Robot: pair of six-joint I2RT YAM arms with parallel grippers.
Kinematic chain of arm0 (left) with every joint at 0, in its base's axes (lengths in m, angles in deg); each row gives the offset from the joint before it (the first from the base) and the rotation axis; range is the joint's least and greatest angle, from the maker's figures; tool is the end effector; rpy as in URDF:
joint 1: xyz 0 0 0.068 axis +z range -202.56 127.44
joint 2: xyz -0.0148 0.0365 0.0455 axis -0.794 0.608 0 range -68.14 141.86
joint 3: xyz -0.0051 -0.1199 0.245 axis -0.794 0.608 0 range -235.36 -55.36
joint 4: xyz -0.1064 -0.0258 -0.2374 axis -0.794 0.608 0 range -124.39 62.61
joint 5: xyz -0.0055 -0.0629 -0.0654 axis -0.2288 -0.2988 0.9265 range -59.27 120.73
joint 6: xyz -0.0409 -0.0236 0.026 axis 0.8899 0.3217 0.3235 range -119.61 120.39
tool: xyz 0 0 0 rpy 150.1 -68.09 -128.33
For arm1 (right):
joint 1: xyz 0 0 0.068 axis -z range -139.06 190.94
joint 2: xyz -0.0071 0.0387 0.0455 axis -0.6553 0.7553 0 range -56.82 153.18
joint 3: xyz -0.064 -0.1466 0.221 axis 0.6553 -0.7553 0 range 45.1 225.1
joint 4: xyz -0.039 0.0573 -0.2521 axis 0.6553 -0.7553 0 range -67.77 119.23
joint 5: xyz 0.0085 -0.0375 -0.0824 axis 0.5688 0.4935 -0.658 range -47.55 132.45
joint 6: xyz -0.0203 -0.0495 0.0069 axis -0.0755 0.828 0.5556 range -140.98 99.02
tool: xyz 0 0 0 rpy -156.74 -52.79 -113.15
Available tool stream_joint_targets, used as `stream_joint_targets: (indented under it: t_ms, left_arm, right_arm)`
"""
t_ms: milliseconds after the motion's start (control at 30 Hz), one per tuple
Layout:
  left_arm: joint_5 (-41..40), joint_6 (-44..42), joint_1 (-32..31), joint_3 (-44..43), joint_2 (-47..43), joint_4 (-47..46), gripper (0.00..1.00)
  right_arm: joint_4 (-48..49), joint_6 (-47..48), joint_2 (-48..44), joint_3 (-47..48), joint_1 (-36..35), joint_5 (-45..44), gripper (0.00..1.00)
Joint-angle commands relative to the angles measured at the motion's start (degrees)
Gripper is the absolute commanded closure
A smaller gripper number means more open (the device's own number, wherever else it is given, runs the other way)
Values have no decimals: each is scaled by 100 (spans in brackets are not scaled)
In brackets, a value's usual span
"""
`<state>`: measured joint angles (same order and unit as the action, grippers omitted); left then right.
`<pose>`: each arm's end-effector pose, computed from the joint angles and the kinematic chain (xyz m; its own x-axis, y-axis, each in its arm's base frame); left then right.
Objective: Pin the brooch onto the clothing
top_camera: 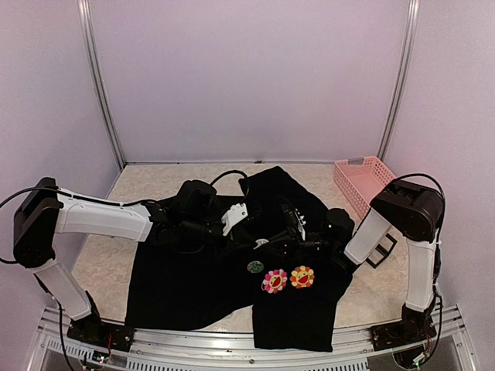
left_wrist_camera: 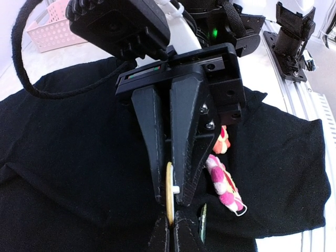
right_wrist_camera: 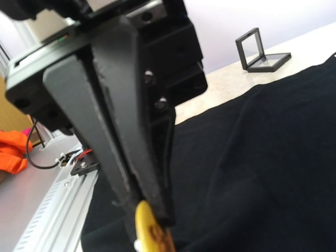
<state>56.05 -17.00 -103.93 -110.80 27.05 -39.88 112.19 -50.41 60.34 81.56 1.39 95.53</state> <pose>0.2117 -0.2894 0.2062 -0.0585 0.5058 -0.8606 0.9895 0.1435 0.0171 0.2400 0.2351 0.1201 -0.4640 -0.0006 -0.8858 -0.8846 -0.0521 0.4634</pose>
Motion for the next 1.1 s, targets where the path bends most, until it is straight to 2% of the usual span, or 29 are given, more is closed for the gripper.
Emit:
stream_joint_targets:
  t_ms: [0, 133, 200, 333, 400, 467, 567, 633, 667, 733, 800, 867, 933, 1067]
  left_arm:
    - [523, -151, -144, 26, -199, 198, 100]
    - [463, -151, -145, 24, -202, 205, 100]
    - [325, -166, -145, 37, -210, 222, 100]
    - [-541, -340, -270, 23, -187, 344, 100]
    - [-1137, -572, -444, -22, -118, 511, 100]
    - [-1765, -778, -650, -36, 8, 655, 100]
    - [-2726, -1101, -1003, -164, 306, 1097, 99]
    - [-3198, -1313, -1246, -358, 529, 1516, 92]
    - [-3319, -1371, -1370, -509, 626, 1839, 85]
    - [-3259, -1375, -1551, -967, 894, 2596, 72]
    - [-2756, -1270, -1707, -1474, 1053, 3320, 67]
    - [-2044, -1111, -1821, -1975, 1074, 3836, 64]
    - [-1433, -988, -1830, -2079, 870, 3983, 61]
    - [-1302, -627, -1479, -1441, 46, 3482, 55]
  right_arm:
    - [125, -285, 18, -19, 291, -672, 94]
    - [121, -179, -12, -34, 291, -618, 89]
    - [12, -54, -60, -63, 297, -553, 83]
    - [-128, 288, -383, -226, 307, -220, 66]
    - [-416, 515, -658, -377, 333, -177, 63]
    - [-1094, 831, -1002, -423, 372, -320, 63]
    - [-2815, 1224, -1574, -303, 451, -1311, 65]
    - [-4278, 1408, -1862, -6, 505, -2259, 67]
    - [-5005, 1472, -1948, 190, 536, -2709, 68]
    - [-6223, 1482, -2049, 568, 579, -3726, 72]
    - [-6962, 1377, -2090, 813, 681, -4406, 76]
    - [-7414, 1297, -2030, 1004, 865, -4723, 77]
    - [-7850, 1312, -1845, 1330, 1009, -5023, 79]
    - [-8632, 1603, -1253, 1980, 1165, -5404, 82]
